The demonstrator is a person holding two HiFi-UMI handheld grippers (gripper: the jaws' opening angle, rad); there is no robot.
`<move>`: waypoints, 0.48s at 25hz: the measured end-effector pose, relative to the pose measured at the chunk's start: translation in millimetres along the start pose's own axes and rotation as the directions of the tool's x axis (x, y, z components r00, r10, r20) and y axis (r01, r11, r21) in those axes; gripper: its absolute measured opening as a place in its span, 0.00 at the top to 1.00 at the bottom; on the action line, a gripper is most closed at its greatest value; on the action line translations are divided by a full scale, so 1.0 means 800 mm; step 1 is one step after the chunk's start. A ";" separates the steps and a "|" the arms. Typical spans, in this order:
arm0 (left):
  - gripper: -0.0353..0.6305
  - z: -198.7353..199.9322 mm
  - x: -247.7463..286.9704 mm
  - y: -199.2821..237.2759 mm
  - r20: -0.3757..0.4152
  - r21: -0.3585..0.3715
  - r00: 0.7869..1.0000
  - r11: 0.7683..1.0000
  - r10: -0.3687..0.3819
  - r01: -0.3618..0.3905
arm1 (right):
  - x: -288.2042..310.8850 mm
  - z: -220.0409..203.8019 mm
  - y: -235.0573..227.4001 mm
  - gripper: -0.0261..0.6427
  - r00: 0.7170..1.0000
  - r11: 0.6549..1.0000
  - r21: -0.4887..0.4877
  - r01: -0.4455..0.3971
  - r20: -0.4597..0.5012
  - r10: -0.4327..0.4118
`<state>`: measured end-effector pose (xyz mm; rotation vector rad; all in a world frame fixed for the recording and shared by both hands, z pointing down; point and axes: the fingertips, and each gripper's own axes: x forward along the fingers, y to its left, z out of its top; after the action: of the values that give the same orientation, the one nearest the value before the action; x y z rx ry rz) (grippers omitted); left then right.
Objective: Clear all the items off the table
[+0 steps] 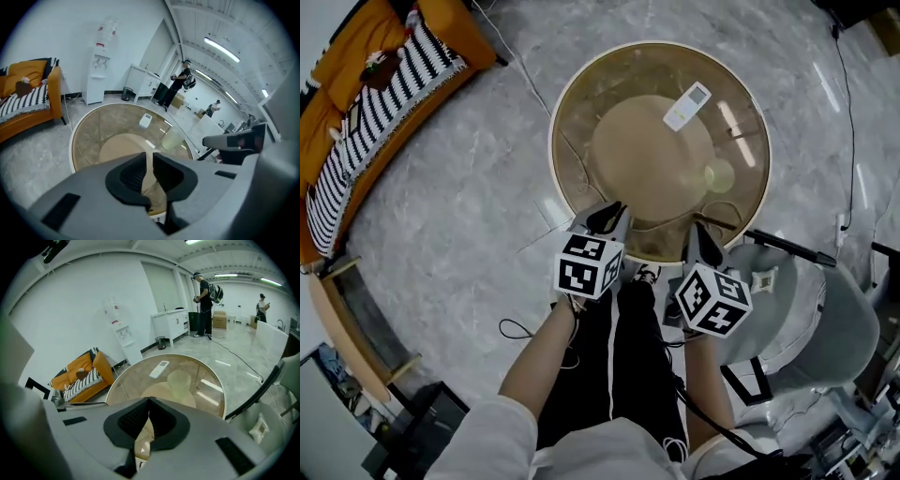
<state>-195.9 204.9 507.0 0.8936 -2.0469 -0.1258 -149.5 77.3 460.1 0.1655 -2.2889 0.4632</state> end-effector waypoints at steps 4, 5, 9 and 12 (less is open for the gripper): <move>0.90 0.011 -0.011 0.011 0.031 0.001 0.999 1.000 0.007 -0.008 | 0.006 0.007 0.016 0.92 1.000 1.000 -0.024 -0.016 -0.009 0.015; 0.91 0.012 -0.012 0.013 0.033 0.003 0.999 1.000 0.009 -0.009 | 0.007 0.008 0.018 0.92 1.000 0.999 -0.028 -0.017 -0.007 0.017; 0.91 0.012 -0.009 0.019 0.023 0.002 1.000 1.000 0.002 -0.002 | 0.011 0.008 0.018 0.92 1.000 1.000 -0.026 -0.013 -0.011 0.013; 0.92 0.013 -0.002 0.021 0.008 0.010 1.000 1.000 0.002 -0.002 | 0.015 0.007 0.011 0.92 1.000 1.000 -0.011 -0.001 -0.016 0.001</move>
<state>-212.2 215.7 506.2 0.8988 -2.0573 -0.1182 -163.7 83.6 462.5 0.1543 -2.2751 0.4511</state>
